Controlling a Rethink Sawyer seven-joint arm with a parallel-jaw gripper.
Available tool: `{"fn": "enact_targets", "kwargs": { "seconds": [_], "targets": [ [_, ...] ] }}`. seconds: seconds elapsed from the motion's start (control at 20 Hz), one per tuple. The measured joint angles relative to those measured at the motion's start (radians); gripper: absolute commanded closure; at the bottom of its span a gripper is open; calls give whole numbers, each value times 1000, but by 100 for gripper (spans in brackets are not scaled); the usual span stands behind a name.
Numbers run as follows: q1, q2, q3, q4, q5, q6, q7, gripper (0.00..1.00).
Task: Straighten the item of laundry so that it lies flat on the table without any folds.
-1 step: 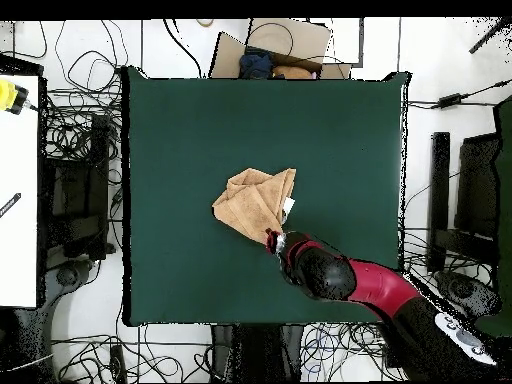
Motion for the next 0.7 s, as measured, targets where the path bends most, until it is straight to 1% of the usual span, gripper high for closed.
{"fn": "enact_targets", "kwargs": {
  "seconds": [0.35,0.7],
  "targets": [
    [3,-3,-4,0,-9,-2,0,0],
    [27,8,-40,-10,-33,-28,0,0]
  ]
}}
